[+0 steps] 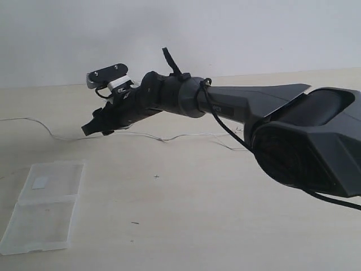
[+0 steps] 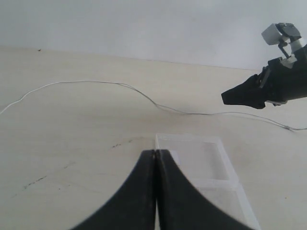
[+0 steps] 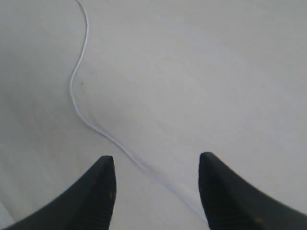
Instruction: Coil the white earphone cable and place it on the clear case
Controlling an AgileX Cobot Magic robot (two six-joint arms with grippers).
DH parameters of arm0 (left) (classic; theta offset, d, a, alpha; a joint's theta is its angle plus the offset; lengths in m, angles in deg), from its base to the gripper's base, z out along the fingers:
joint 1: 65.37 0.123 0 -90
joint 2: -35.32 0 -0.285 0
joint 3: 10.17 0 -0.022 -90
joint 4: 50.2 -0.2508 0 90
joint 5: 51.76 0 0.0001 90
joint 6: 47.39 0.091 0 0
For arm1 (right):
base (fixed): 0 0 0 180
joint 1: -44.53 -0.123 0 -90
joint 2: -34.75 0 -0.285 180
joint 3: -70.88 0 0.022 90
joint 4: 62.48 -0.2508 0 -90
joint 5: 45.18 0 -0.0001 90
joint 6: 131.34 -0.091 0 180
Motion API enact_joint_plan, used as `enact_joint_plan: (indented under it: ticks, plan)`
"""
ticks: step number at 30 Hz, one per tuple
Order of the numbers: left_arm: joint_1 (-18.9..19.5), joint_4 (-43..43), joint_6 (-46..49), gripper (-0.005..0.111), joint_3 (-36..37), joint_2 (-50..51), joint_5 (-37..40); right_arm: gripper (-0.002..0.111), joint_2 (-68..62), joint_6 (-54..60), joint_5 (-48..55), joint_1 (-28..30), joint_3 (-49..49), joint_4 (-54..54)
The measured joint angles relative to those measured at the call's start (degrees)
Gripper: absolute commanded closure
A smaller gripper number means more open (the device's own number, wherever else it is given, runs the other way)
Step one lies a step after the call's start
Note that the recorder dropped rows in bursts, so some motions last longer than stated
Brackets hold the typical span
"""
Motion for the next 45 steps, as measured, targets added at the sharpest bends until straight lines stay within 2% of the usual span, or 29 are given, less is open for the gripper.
enact_joint_plan:
  ticks: [28, 30, 32, 33, 34, 36, 38, 45]
  plan:
    - [0.0, 0.0, 0.0, 0.107, 0.0, 0.0, 0.0, 0.057, -3.7, -0.1, -2.7, 0.0, 0.0, 2.8]
    - [0.0, 0.0, 0.0, 0.107, 0.0, 0.0, 0.0, 0.059, -3.7, -0.1, -2.6, 0.0, 0.0, 2.8]
    - [0.0, 0.0, 0.0, 0.107, 0.0, 0.0, 0.0, 0.068, -3.7, -0.1, -1.9, 0.0, 0.0, 2.8]
    - [0.0, 0.0, 0.0, 0.107, 0.0, 0.0, 0.0, 0.076, -3.7, -0.1, -1.8, 0.0, 0.0, 2.9]
    - [0.0, 0.0, 0.0, 0.107, 0.0, 0.0, 0.0, 0.080, -3.7, -0.1, -1.1, 0.0, -0.2, 4.0]
    - [0.0, 0.0, 0.0, 0.107, 0.0, 0.0, 0.0, 0.098, -3.7, -0.1, 0.6, 0.0, -0.5, 4.6]
    - [0.0, 0.0, 0.0, 0.107, 0.0, 0.0, 0.0, 0.108, -3.5, -0.1, 2.2, 0.0, -0.5, 5.2]
    - [0.0, 0.0, 0.0, 0.107, 0.0, 0.0, 0.0, 0.108, -1.2, -1.8, 8.9, 0.0, -0.4, 6.5]
